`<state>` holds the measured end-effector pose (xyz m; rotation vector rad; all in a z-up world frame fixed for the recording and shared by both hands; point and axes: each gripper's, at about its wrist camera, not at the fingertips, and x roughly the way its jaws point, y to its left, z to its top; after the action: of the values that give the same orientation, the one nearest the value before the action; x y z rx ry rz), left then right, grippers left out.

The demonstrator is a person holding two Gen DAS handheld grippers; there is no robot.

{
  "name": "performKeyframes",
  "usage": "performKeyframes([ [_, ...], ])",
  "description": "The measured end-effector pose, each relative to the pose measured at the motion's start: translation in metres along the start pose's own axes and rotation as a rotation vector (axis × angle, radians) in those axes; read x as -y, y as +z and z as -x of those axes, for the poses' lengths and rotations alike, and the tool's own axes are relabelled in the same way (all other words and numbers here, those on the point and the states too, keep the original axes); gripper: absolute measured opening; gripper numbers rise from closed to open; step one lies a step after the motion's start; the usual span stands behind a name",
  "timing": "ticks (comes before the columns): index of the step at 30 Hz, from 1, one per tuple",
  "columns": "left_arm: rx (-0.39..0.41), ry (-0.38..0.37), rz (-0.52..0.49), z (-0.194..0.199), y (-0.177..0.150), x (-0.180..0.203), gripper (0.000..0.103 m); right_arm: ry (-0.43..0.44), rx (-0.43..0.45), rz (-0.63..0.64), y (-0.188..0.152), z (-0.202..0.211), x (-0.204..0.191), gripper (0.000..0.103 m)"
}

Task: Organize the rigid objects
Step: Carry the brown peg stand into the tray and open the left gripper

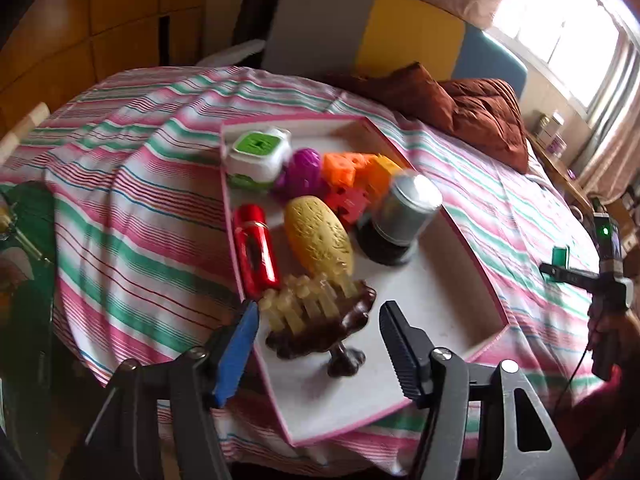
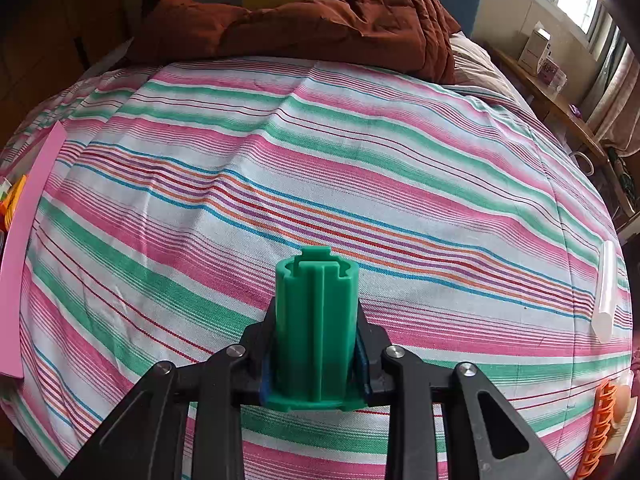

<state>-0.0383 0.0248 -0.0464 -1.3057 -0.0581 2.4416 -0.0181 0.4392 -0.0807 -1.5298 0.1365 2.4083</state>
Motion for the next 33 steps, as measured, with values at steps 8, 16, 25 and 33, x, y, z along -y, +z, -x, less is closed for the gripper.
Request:
performKeyframes([
  [8, 0.016, 0.005, 0.002, 0.006, 0.001, -0.003, 0.066, -0.003, 0.002, 0.004, 0.000, -0.001, 0.002, 0.030],
  [16, 0.049, 0.037, -0.010, 0.019, 0.003, 0.001, 0.067, -0.009, 0.004, 0.011, -0.001, 0.000, 0.002, 0.030],
  [25, 0.091, 0.090, -0.025, 0.030, 0.005, 0.002, 0.068, -0.008, 0.004, 0.007, -0.001, 0.000, 0.002, 0.030],
  [33, 0.093, 0.099, -0.001, 0.032, 0.006, -0.002, 0.069, 0.001, -0.015, -0.007, -0.002, 0.001, 0.003, 0.030],
])
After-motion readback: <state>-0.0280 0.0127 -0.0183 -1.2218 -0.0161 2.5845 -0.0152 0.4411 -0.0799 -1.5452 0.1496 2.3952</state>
